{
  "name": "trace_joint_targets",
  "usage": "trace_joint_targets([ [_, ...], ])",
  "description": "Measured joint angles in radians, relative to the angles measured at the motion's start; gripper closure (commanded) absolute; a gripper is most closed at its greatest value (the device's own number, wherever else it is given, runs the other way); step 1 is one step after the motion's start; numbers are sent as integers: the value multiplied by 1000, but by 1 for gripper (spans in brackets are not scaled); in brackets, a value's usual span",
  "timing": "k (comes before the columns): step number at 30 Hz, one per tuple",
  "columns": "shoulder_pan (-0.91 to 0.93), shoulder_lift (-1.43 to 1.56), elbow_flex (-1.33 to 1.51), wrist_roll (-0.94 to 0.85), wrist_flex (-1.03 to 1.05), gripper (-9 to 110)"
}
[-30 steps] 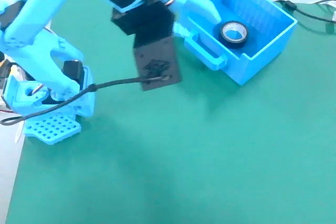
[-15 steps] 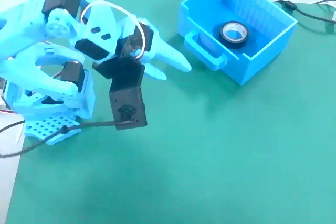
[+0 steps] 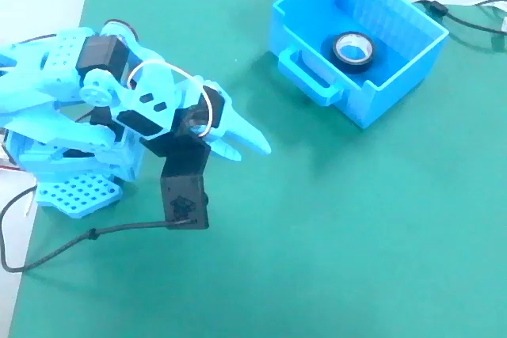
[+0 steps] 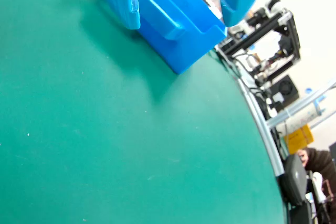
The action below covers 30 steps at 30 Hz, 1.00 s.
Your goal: Put the tape in the box
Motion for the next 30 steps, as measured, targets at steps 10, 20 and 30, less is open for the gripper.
trace_joint_targets([
  [10,25,86,109,5,-3,98],
  [20,44,117,179,51,-18,99],
  [30,41,117,209,55,-37,100],
])
